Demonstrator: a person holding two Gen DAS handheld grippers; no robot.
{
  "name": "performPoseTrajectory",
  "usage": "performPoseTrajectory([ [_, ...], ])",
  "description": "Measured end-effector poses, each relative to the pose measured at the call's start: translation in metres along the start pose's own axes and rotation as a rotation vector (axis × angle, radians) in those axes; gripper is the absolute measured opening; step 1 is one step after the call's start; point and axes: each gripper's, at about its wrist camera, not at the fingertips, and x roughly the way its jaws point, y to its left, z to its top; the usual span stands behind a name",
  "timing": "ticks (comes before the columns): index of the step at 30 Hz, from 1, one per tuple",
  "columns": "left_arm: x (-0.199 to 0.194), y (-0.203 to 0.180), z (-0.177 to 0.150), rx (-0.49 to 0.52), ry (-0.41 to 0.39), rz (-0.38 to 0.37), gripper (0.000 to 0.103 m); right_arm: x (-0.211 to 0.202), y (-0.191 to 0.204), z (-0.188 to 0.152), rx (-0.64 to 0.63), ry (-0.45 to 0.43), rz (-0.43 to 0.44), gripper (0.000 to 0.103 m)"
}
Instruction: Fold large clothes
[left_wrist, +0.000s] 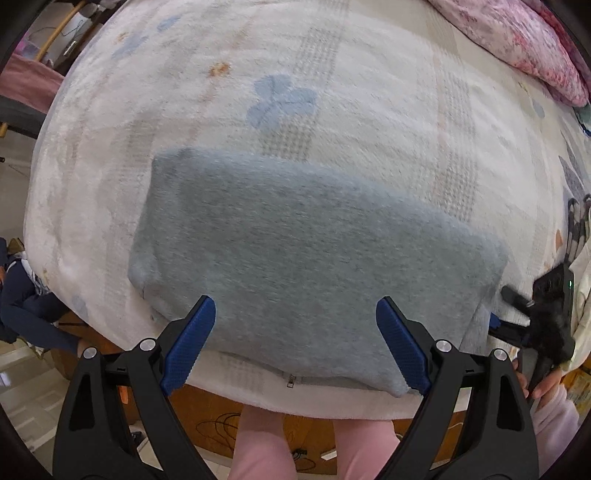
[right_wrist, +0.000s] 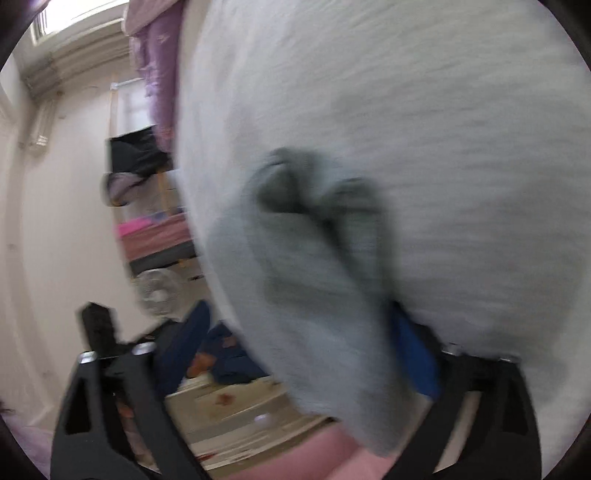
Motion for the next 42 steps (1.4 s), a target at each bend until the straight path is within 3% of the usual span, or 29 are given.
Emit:
performPoseTrajectory([
  [1, 0.000, -0.003, 0.001, 0.014, 0.004, -0.006, 0.089, 0.009, 0.000, 0.004, 0.015, 0.028, 0.026, 0.094],
  [3, -0.001, -0.008, 0.004, 0.036, 0.000, -0.021, 0.089, 0.020, 0.003, 0.014, 0.030, 0.043, -0.008, 0.097],
  [6, -0.002, -0.011, 0.015, 0.053, -0.009, -0.044, 0.089, 0.023, 0.003, 0.024, 0.110, 0.022, -0.027, 0.096],
  [7, -0.001, -0.011, 0.019, 0.053, -0.009, -0.053, 0.089, 0.020, 0.001, 0.022, 0.130, 0.007, -0.007, 0.092],
  [8, 0.000, -0.011, 0.025, 0.050, -0.008, -0.067, 0.089, 0.015, -0.002, 0.018, 0.165, -0.032, 0.062, 0.060],
  [9, 0.000, -0.011, 0.032, 0.049, -0.007, -0.079, 0.089, 0.011, -0.011, 0.012, 0.235, -0.068, 0.115, 0.042],
  [10, 0.001, -0.012, 0.040, 0.055, -0.010, -0.093, 0.089, 0.009, -0.023, 0.005, 0.327, -0.089, 0.119, 0.026],
  [11, 0.001, -0.013, 0.046, 0.062, -0.019, -0.101, 0.089, 0.007, -0.031, -0.002, 0.386, -0.107, 0.120, 0.022],
  [14, 0.002, -0.016, 0.062, 0.087, -0.027, -0.105, 0.082, 0.001, -0.017, -0.015, 0.391, -0.153, 0.088, 0.021],
  [16, 0.007, -0.018, 0.072, 0.105, -0.008, -0.114, 0.055, -0.003, -0.004, -0.020, 0.370, -0.171, 0.055, 0.021],
  [17, 0.010, -0.020, 0.077, 0.118, 0.000, -0.129, 0.049, -0.004, 0.002, -0.022, 0.353, -0.180, 0.033, 0.020],
  [21, 0.027, -0.030, 0.091, 0.154, 0.049, -0.182, 0.004, -0.001, 0.026, -0.034, 0.328, -0.213, -0.052, 0.019],
  [25, 0.068, -0.043, 0.096, 0.208, 0.139, -0.112, 0.000, 0.012, 0.043, -0.040, 0.277, -0.232, -0.132, 0.018],
  [28, 0.112, -0.045, 0.100, 0.189, 0.179, -0.128, 0.003, 0.016, 0.044, -0.041, 0.257, -0.252, -0.187, 0.018],
  [33, 0.111, -0.060, 0.106, 0.282, 0.217, -0.072, 0.001, 0.029, 0.060, -0.042, 0.245, -0.267, -0.274, 0.018],
  [37, 0.099, -0.051, 0.076, 0.233, 0.271, -0.088, 0.000, 0.034, 0.066, -0.048, 0.255, -0.248, -0.262, 0.019],
  [40, 0.120, -0.045, 0.058, 0.228, 0.188, -0.128, 0.003, 0.044, 0.062, -0.044, 0.250, -0.229, -0.287, 0.019],
  [42, 0.116, -0.050, 0.056, 0.224, 0.168, -0.105, 0.001, 0.054, 0.058, -0.035, 0.279, -0.212, -0.310, 0.019],
])
